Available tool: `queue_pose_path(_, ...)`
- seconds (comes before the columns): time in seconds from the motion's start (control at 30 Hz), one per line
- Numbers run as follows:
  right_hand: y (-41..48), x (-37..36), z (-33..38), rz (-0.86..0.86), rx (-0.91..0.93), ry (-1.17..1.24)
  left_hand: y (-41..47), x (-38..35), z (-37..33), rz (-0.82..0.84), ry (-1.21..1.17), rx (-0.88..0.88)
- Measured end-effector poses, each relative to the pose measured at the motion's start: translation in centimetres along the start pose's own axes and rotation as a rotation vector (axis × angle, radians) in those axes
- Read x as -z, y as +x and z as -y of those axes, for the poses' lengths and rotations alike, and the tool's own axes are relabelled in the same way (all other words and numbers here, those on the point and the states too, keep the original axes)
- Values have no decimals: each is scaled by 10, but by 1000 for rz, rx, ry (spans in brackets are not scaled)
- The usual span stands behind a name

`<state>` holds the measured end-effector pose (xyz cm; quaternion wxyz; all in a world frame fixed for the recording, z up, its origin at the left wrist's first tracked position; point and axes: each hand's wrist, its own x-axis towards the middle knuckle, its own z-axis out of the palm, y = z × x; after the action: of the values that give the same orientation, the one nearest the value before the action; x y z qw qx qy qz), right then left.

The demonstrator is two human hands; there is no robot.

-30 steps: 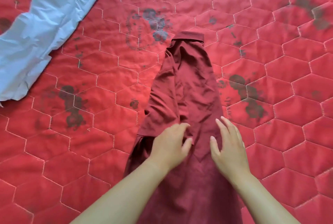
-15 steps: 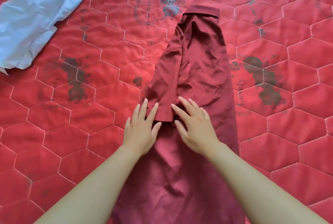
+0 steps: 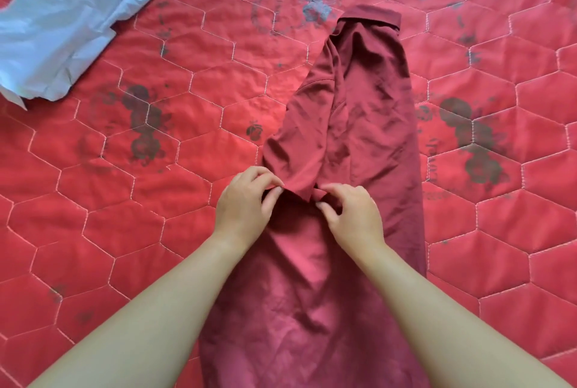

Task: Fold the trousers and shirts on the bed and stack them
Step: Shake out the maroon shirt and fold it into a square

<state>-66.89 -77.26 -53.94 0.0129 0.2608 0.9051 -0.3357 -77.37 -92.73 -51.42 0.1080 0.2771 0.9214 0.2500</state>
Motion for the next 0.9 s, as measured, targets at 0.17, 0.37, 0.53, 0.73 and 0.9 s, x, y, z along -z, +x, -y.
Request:
queue_pose_path(0.17, -33, 9, 2, 16, 332, -121, 8, 18, -12, -122, -270, 175)
queue_pose_path(0.37, -53, 22, -16, 38, 110, -66, 11, 18, -24, -16, -136, -106)
queue_pose_path(0.53, -27, 31, -14, -69, -17, 81, -6, -3, -9, 521, 134, -186)
queue_pose_path(0.73, 9, 7, 15, -73, 16, 114, 0, -4, 2, -46, -40, 1)
queue_pose_path(0.9, 3, -13, -12, 221, 256, -435, -20, -11, 40, 444, 437, 23)
